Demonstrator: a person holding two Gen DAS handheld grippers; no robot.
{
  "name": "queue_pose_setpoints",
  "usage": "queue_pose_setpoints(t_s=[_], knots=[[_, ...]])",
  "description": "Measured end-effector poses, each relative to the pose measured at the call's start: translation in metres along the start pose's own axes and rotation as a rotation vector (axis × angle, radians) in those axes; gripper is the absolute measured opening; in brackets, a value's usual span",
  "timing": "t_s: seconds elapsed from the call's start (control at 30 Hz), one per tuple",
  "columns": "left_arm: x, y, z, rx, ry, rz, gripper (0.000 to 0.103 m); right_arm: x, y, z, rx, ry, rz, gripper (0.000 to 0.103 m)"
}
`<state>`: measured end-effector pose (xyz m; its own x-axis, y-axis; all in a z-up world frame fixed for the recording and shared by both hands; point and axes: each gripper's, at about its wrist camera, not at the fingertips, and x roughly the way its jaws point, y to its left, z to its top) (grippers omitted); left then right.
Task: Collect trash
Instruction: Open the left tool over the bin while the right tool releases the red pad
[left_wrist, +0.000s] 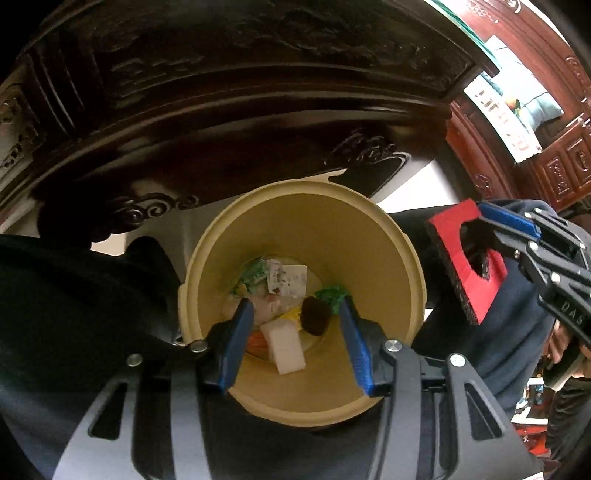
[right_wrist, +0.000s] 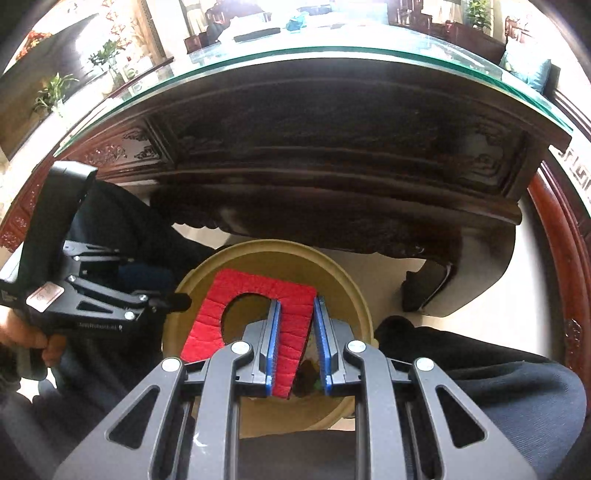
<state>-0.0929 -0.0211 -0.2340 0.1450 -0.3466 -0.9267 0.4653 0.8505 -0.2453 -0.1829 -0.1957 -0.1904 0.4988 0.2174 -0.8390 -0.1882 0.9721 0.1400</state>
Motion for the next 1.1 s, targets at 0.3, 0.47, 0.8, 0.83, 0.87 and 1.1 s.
queue_pose_setpoints(t_s=[0.3, 0.47, 0.8, 0.83, 0.87, 1.1], knots=[[-0.004, 0.009, 0.003, -0.020, -0.012, 0.024, 0.049, 0.011, 0.015, -0.001, -0.047, 0.039, 0.024, 0.018], [-0.002, 0.009, 0.004, -0.019, -0.004, 0.022, 0.050, 0.015, 0.014, -0.002, -0.034, 0.054, 0.054, 0.019], [0.002, 0.006, 0.004, -0.008, 0.006, 0.023, 0.050, 0.018, 0.019, -0.005, -0.050, 0.075, 0.051, 0.038], [0.002, 0.005, 0.004, -0.006, 0.006, 0.024, 0.050, 0.018, 0.019, -0.005, -0.050, 0.076, 0.050, 0.038], [0.002, 0.005, 0.004, -0.007, 0.006, 0.023, 0.050, 0.019, 0.018, -0.005, -0.050, 0.075, 0.049, 0.038], [0.001, 0.005, 0.004, -0.011, 0.000, 0.028, 0.050, 0.021, 0.017, -0.005, -0.050, 0.088, 0.048, 0.038]])
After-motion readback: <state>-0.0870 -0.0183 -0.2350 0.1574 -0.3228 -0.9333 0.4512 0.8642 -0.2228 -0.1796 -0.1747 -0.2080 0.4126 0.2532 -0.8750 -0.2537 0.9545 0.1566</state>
